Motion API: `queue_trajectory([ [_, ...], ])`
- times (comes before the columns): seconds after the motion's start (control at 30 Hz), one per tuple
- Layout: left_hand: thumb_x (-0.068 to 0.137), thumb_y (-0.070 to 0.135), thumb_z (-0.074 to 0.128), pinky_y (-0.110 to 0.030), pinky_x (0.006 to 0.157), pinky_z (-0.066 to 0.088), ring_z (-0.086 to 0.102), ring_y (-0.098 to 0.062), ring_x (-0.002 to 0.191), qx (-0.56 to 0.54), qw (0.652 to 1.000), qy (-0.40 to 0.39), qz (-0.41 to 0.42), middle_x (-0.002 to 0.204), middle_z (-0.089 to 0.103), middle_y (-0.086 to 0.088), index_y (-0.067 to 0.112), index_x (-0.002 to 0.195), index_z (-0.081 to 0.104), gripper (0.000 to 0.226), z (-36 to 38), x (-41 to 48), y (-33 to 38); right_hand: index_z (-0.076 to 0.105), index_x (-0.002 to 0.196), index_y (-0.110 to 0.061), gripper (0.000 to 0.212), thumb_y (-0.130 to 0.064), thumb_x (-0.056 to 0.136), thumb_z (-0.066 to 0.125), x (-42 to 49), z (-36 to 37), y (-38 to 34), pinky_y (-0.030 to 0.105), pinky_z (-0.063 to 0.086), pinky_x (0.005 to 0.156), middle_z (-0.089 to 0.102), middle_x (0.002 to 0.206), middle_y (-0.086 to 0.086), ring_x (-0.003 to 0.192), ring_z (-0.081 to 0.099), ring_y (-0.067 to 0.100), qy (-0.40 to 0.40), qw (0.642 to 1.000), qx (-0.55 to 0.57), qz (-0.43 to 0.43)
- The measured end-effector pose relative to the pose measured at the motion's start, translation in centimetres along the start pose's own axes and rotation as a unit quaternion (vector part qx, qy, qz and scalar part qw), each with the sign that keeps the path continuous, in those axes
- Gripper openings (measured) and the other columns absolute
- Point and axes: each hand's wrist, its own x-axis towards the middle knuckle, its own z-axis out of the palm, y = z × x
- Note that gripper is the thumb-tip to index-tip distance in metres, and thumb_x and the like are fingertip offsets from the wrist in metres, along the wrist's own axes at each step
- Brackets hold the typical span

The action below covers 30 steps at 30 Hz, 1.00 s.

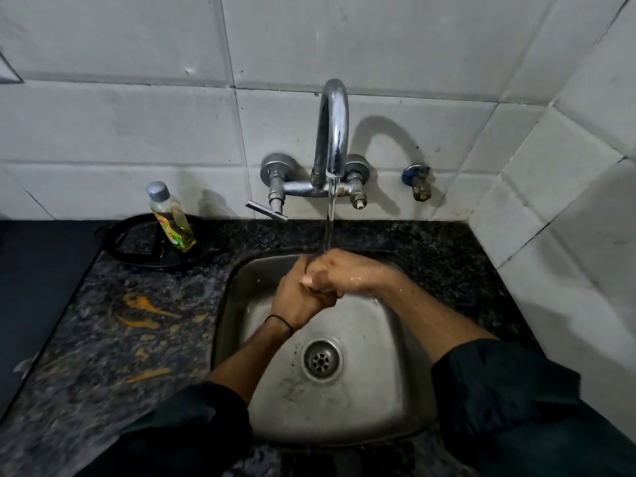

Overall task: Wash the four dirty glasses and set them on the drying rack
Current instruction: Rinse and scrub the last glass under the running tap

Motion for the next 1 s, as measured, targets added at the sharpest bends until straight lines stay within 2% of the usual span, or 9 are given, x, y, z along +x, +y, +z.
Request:
queue_trajectory([
  [0.13, 0.065, 0.002, 0.083, -0.037, 0.067, 0.053, 0.062, -0.021, 0.075, -0.149, 0.969, -0.188, -0.052, 0.082, 0.072, -0.012, 0.013, 0.087, 0.072, 0.026, -2.1, 0.8, -0.8, 0.059, 0.074, -0.005, 0.023, -0.008, 0.097, 0.058, -1.0, -0.2, -0.2, 0.018, 0.043, 0.064, 0.055, 0.069, 0.0, 0.065, 0.052, 0.006, -0.052, 0.994, -0.084, -0.053],
  [0.27, 0.06, 0.043, 0.075, -0.038, 0.077, 0.056, 0.065, -0.019, 0.086, 0.109, 0.993, 0.04, -0.005, 0.096, 0.071, -0.003, 0.018, 0.101, 0.062, 0.05, -0.9, 1.4, -0.4, 0.057, 0.07, -0.021, 0.03, -0.03, 0.099, 0.059, 0.0, 0.7, 0.3, 0.031, 0.042, 0.073, 0.054, 0.071, -0.002, 0.071, 0.049, 0.012, 0.037, 0.997, 0.074, 0.009],
  [0.33, 0.066, 0.04, 0.077, -0.033, 0.076, 0.055, 0.065, -0.016, 0.086, 0.087, 0.994, 0.061, 0.0, 0.097, 0.07, 0.002, 0.022, 0.106, 0.059, 0.048, -0.1, 0.6, -0.2, 0.059, 0.068, -0.023, 0.031, -0.026, 0.099, 0.06, 0.4, 0.7, 0.0, 0.031, 0.044, 0.072, 0.058, 0.069, -0.006, 0.069, 0.052, 0.009, 0.073, 0.996, 0.057, 0.014],
  [0.43, 0.07, 0.007, 0.084, -0.03, 0.072, 0.058, 0.068, -0.015, 0.085, -0.078, 0.992, -0.102, -0.016, 0.098, 0.072, -0.004, 0.009, 0.109, 0.064, 0.044, -1.6, 0.6, 0.2, 0.069, 0.084, -0.014, 0.015, -0.012, 0.095, 0.06, -0.6, -0.6, -0.5, 0.033, 0.05, 0.079, 0.069, 0.084, -0.001, 0.079, 0.062, 0.013, 0.024, 0.992, -0.121, -0.014],
  [0.53, 0.075, -0.015, 0.071, -0.03, 0.064, 0.055, 0.065, -0.017, 0.071, -0.144, 0.948, -0.281, -0.046, 0.079, 0.07, -0.009, 0.0, 0.091, 0.068, 0.023, -3.6, 0.9, 0.5, 0.07, 0.103, -0.011, 0.015, -0.02, 0.098, 0.059, -1.6, -1.0, -0.1, 0.044, 0.051, 0.096, 0.072, 0.102, 0.005, 0.101, 0.066, 0.022, -0.027, 0.992, -0.121, 0.007],
  [0.63, 0.072, -0.01, 0.072, -0.034, 0.064, 0.049, 0.059, -0.021, 0.065, -0.108, 0.974, -0.195, -0.044, 0.074, 0.063, -0.011, 0.003, 0.087, 0.064, 0.021, -2.6, 1.0, 0.0, 0.07, 0.101, -0.013, 0.02, -0.027, 0.102, 0.056, -1.5, 0.1, -0.3, 0.04, 0.052, 0.094, 0.072, 0.108, 0.01, 0.107, 0.065, 0.028, 0.005, 0.999, -0.032, 0.026],
  [0.77, 0.059, 0.035, 0.08, -0.024, 0.076, 0.054, 0.067, -0.007, 0.089, 0.022, 1.0, -0.006, 0.004, 0.097, 0.071, 0.008, 0.022, 0.108, 0.067, 0.052, 0.2, 1.2, -1.0, 0.068, 0.085, -0.019, 0.024, -0.027, 0.102, 0.054, -0.4, 0.8, -1.0, 0.043, 0.057, 0.084, 0.073, 0.094, 0.003, 0.085, 0.067, 0.016, 0.104, 0.994, -0.012, 0.035],
  [0.9, 0.055, 0.015, 0.083, -0.028, 0.059, 0.049, 0.059, -0.018, 0.07, -0.217, 0.96, -0.169, -0.052, 0.087, 0.066, -0.009, 0.009, 0.099, 0.064, 0.049, -2.5, 1.2, -0.8, 0.068, 0.08, -0.028, 0.02, -0.018, 0.094, 0.059, -0.6, 0.7, 0.0, 0.045, 0.057, 0.086, 0.073, 0.088, -0.001, 0.087, 0.069, 0.015, 0.121, 0.988, -0.063, -0.07],
  [1.0, 0.056, 0.016, 0.082, -0.03, 0.059, 0.047, 0.058, -0.018, 0.067, -0.133, 0.977, -0.154, -0.061, 0.084, 0.067, -0.011, 0.012, 0.091, 0.066, 0.039, -3.6, 2.0, -1.2, 0.073, 0.096, -0.012, 0.013, -0.01, 0.096, 0.06, -0.8, 1.4, 0.7, 0.037, 0.056, 0.093, 0.074, 0.101, 0.008, 0.096, 0.069, 0.018, 0.109, 0.989, 0.02, -0.093],
])
